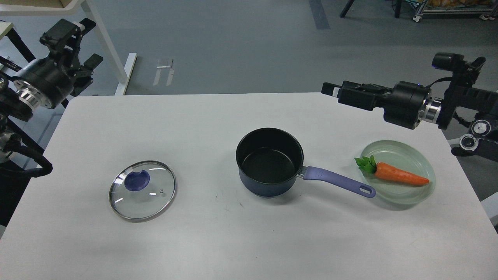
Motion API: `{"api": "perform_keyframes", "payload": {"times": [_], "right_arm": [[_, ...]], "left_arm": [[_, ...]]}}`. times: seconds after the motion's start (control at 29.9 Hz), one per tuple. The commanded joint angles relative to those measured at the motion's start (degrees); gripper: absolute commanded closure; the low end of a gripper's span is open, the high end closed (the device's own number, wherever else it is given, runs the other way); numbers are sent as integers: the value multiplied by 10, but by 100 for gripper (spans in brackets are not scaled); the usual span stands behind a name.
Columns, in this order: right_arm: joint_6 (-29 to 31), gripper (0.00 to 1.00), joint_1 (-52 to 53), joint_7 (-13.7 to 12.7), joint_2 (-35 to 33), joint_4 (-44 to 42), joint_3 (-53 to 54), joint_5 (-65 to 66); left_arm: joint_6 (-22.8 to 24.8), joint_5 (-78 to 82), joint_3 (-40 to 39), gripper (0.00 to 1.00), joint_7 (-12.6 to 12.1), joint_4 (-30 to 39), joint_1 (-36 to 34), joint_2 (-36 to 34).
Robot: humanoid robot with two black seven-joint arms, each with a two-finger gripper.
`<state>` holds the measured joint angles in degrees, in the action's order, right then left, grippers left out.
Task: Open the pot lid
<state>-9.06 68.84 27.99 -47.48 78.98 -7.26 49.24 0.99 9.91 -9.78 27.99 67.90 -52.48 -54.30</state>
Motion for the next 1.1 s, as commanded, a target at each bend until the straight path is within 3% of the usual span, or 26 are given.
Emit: {"api": "perform_keyframes", "payload": {"times": [0.0, 0.13, 0.27, 0.33, 0.43, 0.53, 0.67, 0.77, 1.07], "right_arm": [[-51, 1, -57, 0, 33, -17, 41, -138], [-62, 1, -139, 0, 99, -52, 128, -238], [-61, 1, -228, 0, 145, -87, 249, -287], [-57, 1, -258, 0, 175, -107, 297, -300], [-43, 0, -274, 0, 215, -145, 343, -319], [31, 0, -274, 0, 220, -171, 349, -377], [192, 0, -274, 0, 223, -216, 347, -457], [269, 0, -275, 0, 227, -250, 335, -461], [292, 0, -274, 0, 228, -241, 313, -460]], "left_arm": [[2, -41, 0, 1, 0, -43, 4, 36], [2, -43, -3, 1, 0, -79, 20, 84], [7, -54, -57, 1, 0, -89, 76, 133], [45, -51, -85, 1, 0, -98, 105, 153], [151, -50, -109, 1, 0, -154, 135, 185], [204, -54, -129, 1, 0, -196, 143, 199], [212, -56, -137, 1, 0, -199, 146, 202], [218, -56, -139, 1, 0, -200, 145, 213], [217, -55, -154, 1, -7, -200, 144, 229]]}}
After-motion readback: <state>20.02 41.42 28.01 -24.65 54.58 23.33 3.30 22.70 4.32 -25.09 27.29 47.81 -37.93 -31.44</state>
